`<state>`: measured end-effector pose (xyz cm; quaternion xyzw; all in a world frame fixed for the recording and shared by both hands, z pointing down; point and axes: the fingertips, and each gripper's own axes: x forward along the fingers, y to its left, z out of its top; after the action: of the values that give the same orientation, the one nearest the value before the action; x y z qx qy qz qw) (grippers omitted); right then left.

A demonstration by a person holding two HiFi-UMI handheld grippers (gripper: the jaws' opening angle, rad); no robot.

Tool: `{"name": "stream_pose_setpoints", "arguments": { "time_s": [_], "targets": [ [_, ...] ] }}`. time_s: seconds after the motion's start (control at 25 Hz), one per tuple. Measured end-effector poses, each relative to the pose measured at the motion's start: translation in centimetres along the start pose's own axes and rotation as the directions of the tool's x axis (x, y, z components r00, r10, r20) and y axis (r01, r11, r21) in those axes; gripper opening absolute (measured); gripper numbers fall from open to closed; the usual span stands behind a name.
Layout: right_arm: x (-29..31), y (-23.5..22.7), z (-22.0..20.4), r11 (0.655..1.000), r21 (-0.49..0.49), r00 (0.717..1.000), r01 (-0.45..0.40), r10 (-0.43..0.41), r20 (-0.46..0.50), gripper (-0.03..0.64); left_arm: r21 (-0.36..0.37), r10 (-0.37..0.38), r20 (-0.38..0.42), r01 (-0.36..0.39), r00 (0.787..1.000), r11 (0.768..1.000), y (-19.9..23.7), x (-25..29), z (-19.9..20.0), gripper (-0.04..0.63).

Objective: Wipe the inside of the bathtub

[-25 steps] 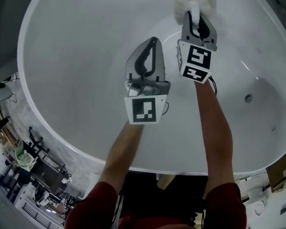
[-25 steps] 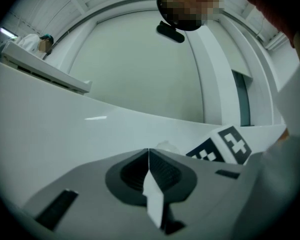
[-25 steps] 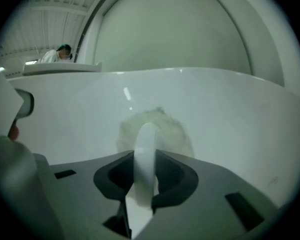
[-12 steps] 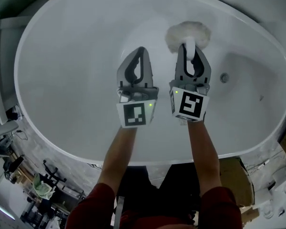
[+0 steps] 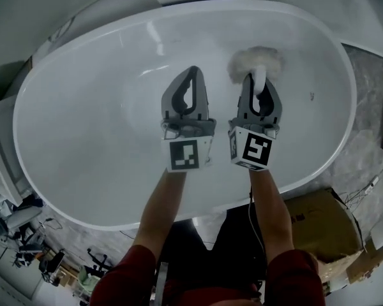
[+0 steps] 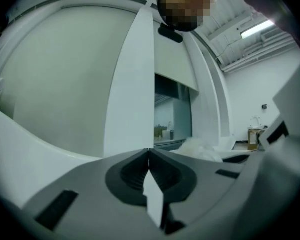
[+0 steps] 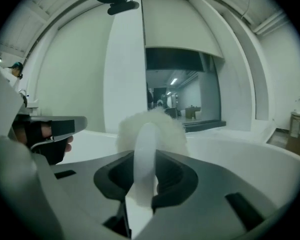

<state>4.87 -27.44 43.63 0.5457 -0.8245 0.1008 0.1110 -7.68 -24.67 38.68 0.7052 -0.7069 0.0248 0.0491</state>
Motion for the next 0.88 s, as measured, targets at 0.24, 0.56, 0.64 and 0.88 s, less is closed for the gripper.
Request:
{"name": "stream_pose_setpoints", "arguments": {
  "time_s": [0.24, 0.56, 0.64, 0.88],
  "targets": [
    [0.5, -10.5, -0.2, 0.995, 0.016, 0.995, 0.097, -0.096, -0.025, 0.094, -0.001, -0.099, -0.012, 0.099, 0.995, 0.995, -9.5, 5.2, -0.6, 0.015],
    [5.2, -18.3, -1.8, 0.983, 0.047, 0.983, 0.178, -0.175, -0.054, 0.094, 0.012, -0.172, -0.021, 0.172, 0.985, 0.985, -15.5, 10.4, -1.7, 0.015],
    [7.3, -18.9, -1.9, 0.982, 0.043, 0.982, 0.184, -0.182, -0.053, 0.094, 0.013, -0.177, -0.021, 0.177, 0.984, 0.984, -15.5, 11.0, -2.0, 0.015],
    [13.8, -19.0, -2.4, 0.985, -0.074, 0.986, 0.157, -0.161, -0.044, 0.094, 0.005, -0.167, -0.032, 0.167, 0.985, 0.986, -14.4, 12.4, -3.5, 0.015]
  ]
}}
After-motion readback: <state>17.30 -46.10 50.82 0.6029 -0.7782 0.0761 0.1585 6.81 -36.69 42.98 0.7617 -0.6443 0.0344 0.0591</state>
